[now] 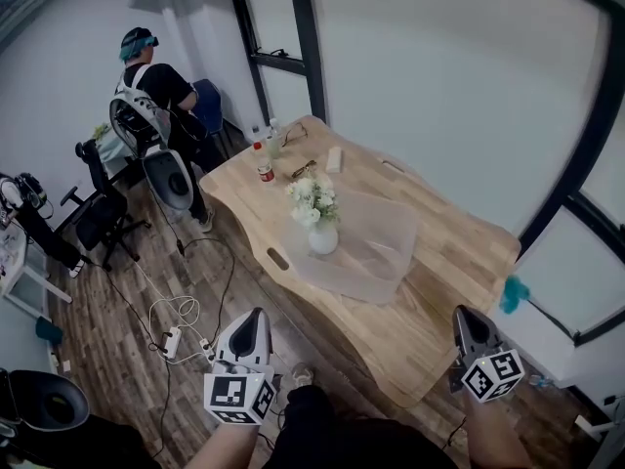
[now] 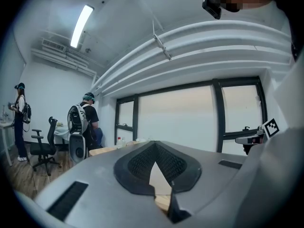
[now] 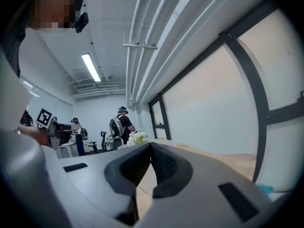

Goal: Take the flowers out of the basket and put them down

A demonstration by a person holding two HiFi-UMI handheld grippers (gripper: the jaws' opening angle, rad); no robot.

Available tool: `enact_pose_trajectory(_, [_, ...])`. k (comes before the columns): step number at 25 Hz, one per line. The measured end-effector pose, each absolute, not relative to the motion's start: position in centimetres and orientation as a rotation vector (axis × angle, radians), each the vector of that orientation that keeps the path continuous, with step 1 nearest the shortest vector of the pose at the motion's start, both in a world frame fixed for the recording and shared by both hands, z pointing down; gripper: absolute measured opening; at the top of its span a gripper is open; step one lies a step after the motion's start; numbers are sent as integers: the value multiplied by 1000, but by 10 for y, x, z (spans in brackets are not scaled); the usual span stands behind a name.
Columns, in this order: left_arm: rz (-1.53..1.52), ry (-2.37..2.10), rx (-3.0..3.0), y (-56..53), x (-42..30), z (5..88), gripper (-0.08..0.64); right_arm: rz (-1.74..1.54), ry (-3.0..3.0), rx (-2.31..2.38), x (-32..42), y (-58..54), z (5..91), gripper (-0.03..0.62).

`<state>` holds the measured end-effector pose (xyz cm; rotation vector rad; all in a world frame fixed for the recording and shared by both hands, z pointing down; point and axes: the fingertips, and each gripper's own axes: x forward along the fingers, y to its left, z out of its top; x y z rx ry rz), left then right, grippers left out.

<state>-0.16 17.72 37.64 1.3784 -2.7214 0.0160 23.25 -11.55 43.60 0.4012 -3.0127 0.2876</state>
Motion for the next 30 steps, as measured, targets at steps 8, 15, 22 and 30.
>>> enact_pose_trajectory(8, [-18, -2683, 1432, 159, -65, 383, 5, 280, -3002, 472, 181, -123, 432, 21])
enact_pose_trajectory(15, [-26, -2640, 1486, 139, -134, 382, 5, 264, -2989, 549, 125, -135, 421, 20])
enact_pose_trajectory(22, [-8, -2599, 1576, 120, -195, 374, 3, 231, -2957, 612, 68, -137, 409, 21])
enact_pose_trajectory(30, [-54, -2590, 1626, 123, -258, 376, 5, 154, -2964, 673, -6, -134, 387, 21])
